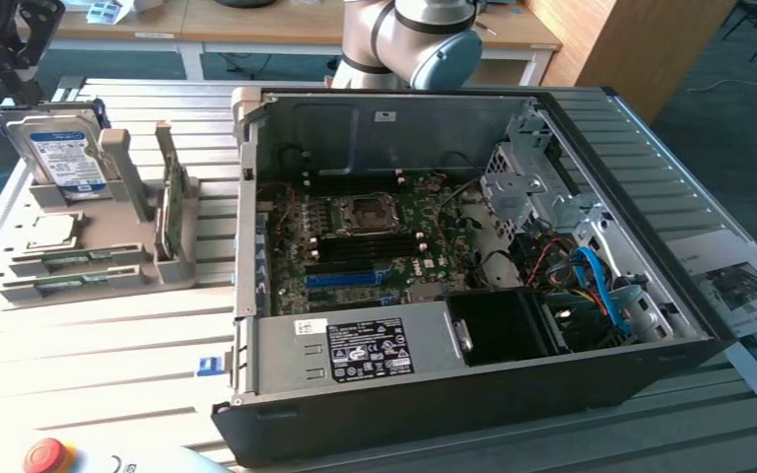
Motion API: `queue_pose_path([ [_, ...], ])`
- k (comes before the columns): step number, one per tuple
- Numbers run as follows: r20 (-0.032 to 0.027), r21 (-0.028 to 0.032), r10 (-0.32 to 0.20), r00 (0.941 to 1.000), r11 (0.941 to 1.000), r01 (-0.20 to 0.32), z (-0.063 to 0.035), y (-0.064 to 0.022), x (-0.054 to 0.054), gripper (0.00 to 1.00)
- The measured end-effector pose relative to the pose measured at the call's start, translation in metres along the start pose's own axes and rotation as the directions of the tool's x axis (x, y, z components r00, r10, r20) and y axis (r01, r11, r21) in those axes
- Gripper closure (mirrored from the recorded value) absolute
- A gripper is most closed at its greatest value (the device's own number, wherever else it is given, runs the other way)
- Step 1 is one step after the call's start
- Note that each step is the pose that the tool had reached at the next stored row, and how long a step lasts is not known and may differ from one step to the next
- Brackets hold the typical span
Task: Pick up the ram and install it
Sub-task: 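Pick up the ram and move it above insertion slot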
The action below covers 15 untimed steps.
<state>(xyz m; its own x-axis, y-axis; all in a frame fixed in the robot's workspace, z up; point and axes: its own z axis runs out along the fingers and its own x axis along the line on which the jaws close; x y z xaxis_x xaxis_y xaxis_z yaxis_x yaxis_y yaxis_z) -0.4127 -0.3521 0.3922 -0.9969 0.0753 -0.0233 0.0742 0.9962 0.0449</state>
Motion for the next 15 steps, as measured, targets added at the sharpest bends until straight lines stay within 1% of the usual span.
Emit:
queue_pose_path([
  [4,-0.0003,-0.0001,-0.006,1.0000,1.0000,0.006,0.0000,0.0000,0.0000,0.89],
  [7,-0.0010,-0.0005,-0.023,0.9997,0.9997,0.023,0.0000,0.0000,0.0001,0.89],
  [11,-0.0027,-0.0016,-0.062,0.9980,0.9981,0.062,0.0000,0.0000,0.0000,0.89],
  [15,-0.0049,-0.0029,-0.112,0.9937,0.9937,0.112,0.0000,0.0000,0.0000,0.89],
])
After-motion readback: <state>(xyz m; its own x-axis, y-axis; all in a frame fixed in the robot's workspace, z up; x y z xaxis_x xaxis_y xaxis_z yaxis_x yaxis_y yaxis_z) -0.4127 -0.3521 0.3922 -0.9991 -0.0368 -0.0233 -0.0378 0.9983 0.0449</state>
